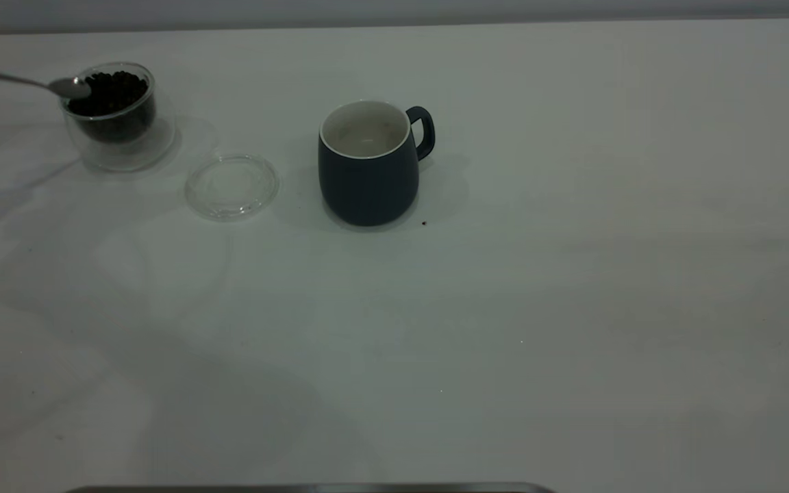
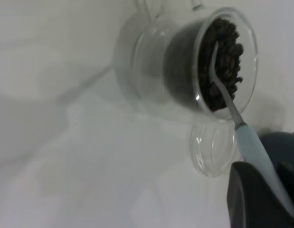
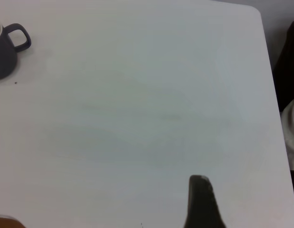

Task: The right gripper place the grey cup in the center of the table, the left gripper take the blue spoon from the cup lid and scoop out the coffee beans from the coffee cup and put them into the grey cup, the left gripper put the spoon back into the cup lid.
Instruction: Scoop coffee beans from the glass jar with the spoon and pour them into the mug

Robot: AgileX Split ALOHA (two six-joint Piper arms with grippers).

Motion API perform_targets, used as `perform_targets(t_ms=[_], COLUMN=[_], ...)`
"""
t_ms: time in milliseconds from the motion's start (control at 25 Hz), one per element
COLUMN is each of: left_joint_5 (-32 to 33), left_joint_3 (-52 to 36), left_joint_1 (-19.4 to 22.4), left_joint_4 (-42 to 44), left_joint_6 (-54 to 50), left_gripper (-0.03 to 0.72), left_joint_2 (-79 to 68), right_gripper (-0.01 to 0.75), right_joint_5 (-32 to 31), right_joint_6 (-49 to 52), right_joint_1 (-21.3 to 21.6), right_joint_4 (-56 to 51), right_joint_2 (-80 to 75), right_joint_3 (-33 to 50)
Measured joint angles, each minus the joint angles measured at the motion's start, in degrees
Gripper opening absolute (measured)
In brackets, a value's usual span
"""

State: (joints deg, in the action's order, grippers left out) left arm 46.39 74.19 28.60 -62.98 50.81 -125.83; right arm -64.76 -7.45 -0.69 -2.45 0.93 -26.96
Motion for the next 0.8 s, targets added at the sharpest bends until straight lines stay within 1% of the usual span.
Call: perform_targets(t_ms=[400,800], left_joint_5=[6.6,6.7], left_joint_3=[4.8,5.8], left_joint_1=[0.4,0.4], left_joint_4=[-2.4,-3.2], left_joint_6=[0.0,0.9], left_gripper=[0.131,0.131], left_joint_2=[-7.6,-8.4], right_gripper=[0.459,0.459], right_joint_5=[0.0,0.0], right_joint_6=[0.0,0.0], right_joint_1=[0.0,0.0], right_joint_4=[0.0,0.0], right_joint_2=[0.0,0.0], right_joint_3=[0.0,0.0])
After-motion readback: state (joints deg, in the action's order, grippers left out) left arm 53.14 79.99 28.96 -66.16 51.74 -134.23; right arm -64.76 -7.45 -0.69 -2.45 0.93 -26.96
